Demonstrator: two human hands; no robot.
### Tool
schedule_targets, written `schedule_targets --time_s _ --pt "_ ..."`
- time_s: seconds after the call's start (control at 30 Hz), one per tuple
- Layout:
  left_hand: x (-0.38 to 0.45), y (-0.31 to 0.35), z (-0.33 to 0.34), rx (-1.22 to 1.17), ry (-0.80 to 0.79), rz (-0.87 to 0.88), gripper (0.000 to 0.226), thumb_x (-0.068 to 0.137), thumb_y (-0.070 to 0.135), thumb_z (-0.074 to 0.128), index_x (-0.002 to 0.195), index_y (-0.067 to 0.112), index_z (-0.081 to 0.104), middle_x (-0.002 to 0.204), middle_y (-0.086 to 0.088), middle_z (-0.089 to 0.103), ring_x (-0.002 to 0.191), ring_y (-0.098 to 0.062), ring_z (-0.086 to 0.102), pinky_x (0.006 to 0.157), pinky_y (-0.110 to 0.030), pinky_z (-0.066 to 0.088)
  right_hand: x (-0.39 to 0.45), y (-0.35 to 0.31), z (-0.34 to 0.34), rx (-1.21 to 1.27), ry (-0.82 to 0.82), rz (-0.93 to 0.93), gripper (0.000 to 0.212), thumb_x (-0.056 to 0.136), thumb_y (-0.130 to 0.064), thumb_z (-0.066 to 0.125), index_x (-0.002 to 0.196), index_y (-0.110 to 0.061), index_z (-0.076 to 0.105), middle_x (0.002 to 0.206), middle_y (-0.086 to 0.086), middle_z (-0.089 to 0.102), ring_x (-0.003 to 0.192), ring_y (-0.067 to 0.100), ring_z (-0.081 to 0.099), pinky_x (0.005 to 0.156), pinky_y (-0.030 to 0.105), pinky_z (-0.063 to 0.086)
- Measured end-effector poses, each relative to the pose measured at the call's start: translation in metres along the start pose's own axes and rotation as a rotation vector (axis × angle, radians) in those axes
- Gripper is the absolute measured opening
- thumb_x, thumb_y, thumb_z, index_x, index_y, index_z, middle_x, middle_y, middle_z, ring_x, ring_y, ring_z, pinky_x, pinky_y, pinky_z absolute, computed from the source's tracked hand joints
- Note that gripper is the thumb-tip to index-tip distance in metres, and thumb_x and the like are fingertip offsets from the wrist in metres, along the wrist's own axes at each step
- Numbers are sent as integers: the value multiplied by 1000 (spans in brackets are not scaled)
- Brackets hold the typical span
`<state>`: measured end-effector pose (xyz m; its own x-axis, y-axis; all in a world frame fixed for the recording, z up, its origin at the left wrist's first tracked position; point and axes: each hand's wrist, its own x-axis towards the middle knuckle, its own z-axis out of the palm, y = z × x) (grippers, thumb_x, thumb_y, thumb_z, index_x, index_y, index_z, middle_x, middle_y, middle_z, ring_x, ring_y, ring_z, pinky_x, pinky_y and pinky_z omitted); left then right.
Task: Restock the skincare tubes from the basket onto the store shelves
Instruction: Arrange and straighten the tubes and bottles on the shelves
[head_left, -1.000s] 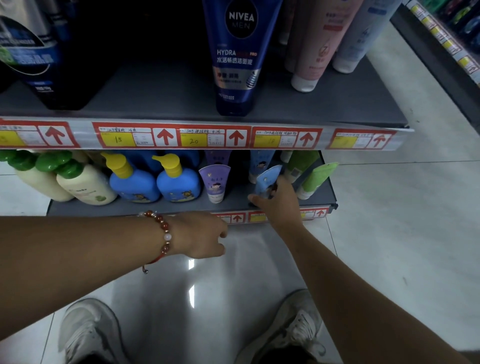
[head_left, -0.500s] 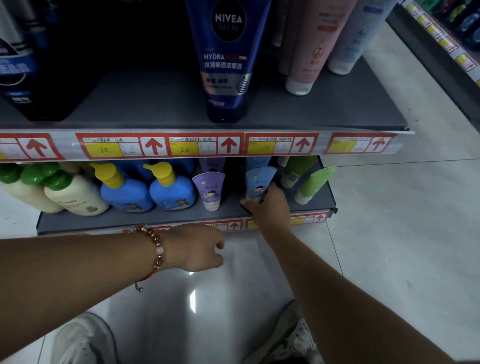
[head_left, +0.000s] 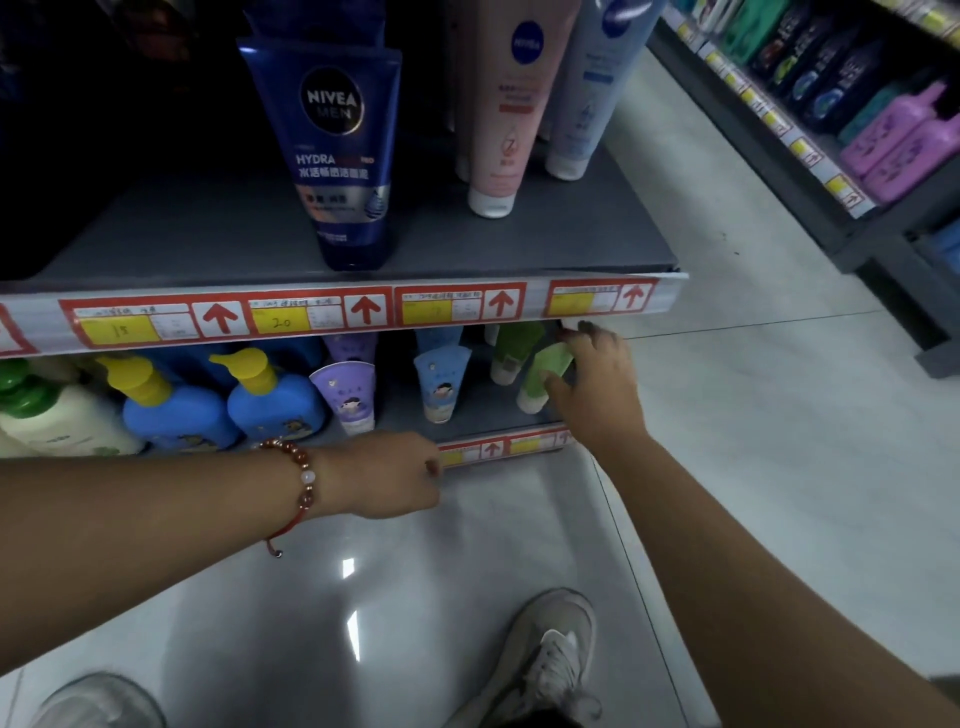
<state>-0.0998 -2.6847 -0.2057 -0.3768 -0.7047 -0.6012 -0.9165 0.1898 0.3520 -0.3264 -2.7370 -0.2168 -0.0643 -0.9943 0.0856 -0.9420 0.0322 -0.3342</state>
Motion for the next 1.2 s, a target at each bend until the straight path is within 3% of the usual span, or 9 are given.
schedule_targets --time_s 0.13,0.3,0.4,0.47,0.53,0.67,0.8,0.93,1.2 --pt "0 9 -2 -43 70 21 36 91 41 55 124 25 56 121 2 61 102 -15 56 92 -29 48 -13 8 -10 254 -136 113 7 92 -23 64 97 -24 59 92 -2 64 77 14 59 68 27 49" --pt "-1 22 2 -86 277 166 80 87 53 59 151 35 16 144 -2 43 126 -21 48 101 -39 46 -29 12 -40 997 -230 309 7 89 -16 69 94 -14 65 86 3 70 75 15 69 65 25 58" --pt "1 42 -2 -212 384 212 68 81 51 67 135 32 31 115 2 56 99 -15 58 81 -37 53 -29 5 -40 1254 -486 379 14 90 -16 66 101 -9 64 98 10 71 87 18 70 76 29 58" --pt "2 50 -1 -345 357 136 46 80 37 72 113 23 42 93 7 56 80 -6 56 64 -18 48 -28 4 -28 1312 -680 417 26 92 -24 62 110 -5 63 107 14 71 99 24 70 89 39 56" --pt "2 48 5 -419 323 68 35 78 28 73 97 20 45 83 6 54 72 -6 54 52 -13 39 -23 2 -12 1378 -668 456 39 95 -37 55 112 -4 64 106 15 71 100 26 69 91 43 55" --pt "-6 27 18 -434 277 -3 33 74 29 72 83 31 40 81 11 53 70 -2 53 55 -20 37 8 5 33 994 -159 439 45 85 -22 73 124 -6 57 107 5 62 100 20 59 75 24 48" --pt "-14 3 24 -485 207 -81 34 64 39 69 86 30 44 82 9 57 76 -7 57 65 -29 45 26 9 89 823 -331 283 57 75 0 74 128 -8 56 113 6 65 109 25 61 86 32 48" --pt "-12 -7 22 -500 210 -138 33 74 31 74 93 26 48 82 4 60 76 -12 59 69 -33 47 33 13 109 736 -200 202 32 78 -21 76 108 -17 65 94 -1 70 89 17 66 69 23 50" --pt "-3 12 23 -477 169 -96 32 75 32 75 90 28 47 82 5 60 75 -12 61 63 -27 46 36 16 116 524 -60 189 43 71 -31 80 99 -12 53 94 3 64 85 22 59 60 27 38"
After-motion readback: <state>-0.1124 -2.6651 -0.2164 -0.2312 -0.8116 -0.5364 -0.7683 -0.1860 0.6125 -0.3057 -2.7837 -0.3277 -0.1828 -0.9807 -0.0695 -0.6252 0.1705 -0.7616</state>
